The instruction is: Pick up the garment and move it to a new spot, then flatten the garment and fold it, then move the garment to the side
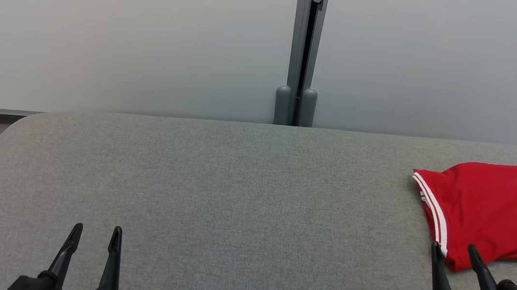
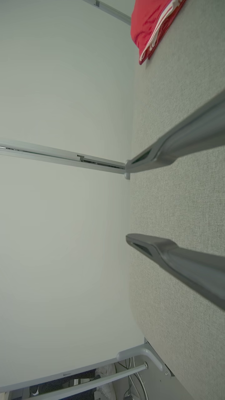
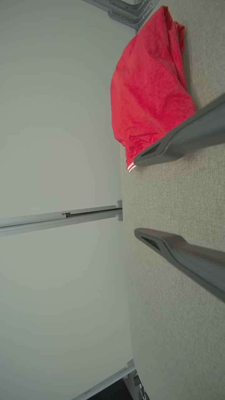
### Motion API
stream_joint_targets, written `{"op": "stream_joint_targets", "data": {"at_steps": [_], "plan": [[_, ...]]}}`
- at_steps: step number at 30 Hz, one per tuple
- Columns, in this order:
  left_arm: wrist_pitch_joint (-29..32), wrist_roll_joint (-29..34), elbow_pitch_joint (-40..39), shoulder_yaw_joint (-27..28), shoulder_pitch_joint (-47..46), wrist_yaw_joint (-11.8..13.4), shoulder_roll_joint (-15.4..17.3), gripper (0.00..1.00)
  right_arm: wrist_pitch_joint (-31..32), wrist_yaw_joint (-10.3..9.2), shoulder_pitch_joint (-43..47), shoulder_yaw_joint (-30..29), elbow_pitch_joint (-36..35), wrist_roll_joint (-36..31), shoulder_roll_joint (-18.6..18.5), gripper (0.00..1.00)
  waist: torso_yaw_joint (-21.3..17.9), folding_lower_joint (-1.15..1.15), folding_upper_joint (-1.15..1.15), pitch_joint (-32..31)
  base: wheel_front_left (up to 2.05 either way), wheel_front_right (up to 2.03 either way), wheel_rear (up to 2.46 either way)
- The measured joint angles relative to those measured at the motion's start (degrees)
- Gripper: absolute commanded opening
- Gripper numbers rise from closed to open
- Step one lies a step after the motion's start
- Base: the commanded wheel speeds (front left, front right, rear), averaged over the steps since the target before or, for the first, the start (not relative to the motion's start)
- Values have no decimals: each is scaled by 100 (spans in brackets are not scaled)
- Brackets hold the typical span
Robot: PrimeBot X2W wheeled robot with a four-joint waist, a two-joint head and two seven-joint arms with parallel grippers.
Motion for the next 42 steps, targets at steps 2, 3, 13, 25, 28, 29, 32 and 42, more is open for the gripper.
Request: {"op": "stream_joint_targets", "data": {"at_steps": [2,3,13,25,28,29,32,42], "plan": [[0,11,5,20,0,-21,-26,100,2,0,3,1,-24,-14,12,100,4,0,0,-3,0,0,0],[0,21,11,29,0,-27,-37,100,8,0,7,1,-32,-33,13,100,5,0,0,-5,0,0,0],[0,100,34,115,9,-42,-109,100,63,0,26,21,-104,-91,13,100,1,0,0,-33,0,0,0],[99,-108,421,169,127,-83,-235,0,142,0,264,93,75,26,153,0,-32,0,0,-23,0,0,0],[200,-427,458,207,107,-88,-235,0,218,0,255,38,75,321,170,0,-35,0,0,-9,0,0,0],[235,-527,467,218,90,-91,-235,0,255,0,254,16,70,421,176,0,-36,0,0,-4,0,0,0],[301,-835,486,238,52,-100,-236,0,336,0,240,-49,59,716,198,0,-38,0,0,11,0,0,0],[550,-1809,542,330,-159,-160,-240,0,566,0,165,-221,-16,1629,271,0,-48,0,0,58,0,0,0]]}}
